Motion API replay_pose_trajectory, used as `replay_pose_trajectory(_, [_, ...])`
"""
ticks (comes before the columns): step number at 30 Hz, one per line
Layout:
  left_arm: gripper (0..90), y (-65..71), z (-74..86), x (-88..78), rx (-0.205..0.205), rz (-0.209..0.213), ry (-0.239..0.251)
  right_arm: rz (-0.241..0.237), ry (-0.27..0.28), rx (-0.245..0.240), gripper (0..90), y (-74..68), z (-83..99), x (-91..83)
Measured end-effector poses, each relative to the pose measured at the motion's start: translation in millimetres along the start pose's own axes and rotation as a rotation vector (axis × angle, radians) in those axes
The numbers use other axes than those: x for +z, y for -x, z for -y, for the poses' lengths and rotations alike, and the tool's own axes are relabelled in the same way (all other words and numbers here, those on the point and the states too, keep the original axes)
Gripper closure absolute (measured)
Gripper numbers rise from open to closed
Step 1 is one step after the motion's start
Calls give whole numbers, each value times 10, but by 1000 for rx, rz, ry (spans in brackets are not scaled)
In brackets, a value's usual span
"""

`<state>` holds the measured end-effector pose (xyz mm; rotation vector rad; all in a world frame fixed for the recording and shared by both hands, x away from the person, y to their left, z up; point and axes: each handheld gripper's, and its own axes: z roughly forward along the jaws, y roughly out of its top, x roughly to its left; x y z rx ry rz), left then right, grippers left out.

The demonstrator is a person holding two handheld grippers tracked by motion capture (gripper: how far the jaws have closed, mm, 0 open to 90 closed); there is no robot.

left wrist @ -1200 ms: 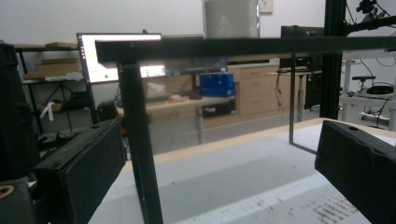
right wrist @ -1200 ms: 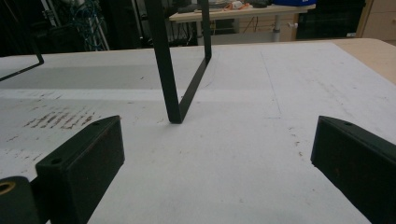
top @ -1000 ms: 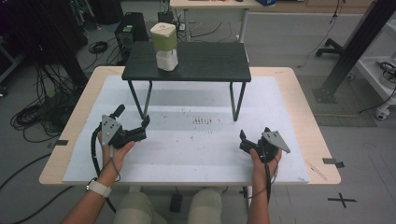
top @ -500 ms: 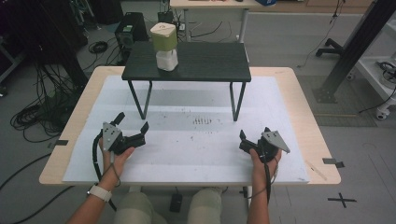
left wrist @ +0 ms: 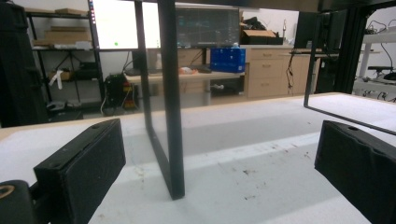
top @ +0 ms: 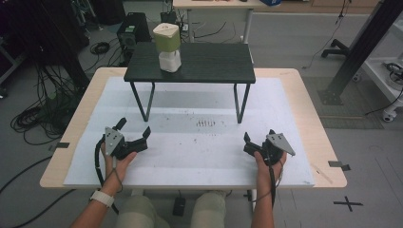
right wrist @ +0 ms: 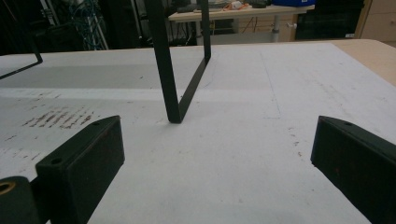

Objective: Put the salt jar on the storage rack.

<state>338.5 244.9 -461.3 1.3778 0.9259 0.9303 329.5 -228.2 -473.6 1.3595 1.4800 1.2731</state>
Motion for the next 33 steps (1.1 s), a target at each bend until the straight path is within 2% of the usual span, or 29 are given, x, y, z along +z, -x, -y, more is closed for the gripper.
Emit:
replay_pose_trajectory(2, [23,-8,1,-3,-9,-1,2,0,0,0,29,0,0,0])
replay_pose_trajectory(33, [23,-6,5,1,-11,-12,-4,0,9,1,28,5,3,-5])
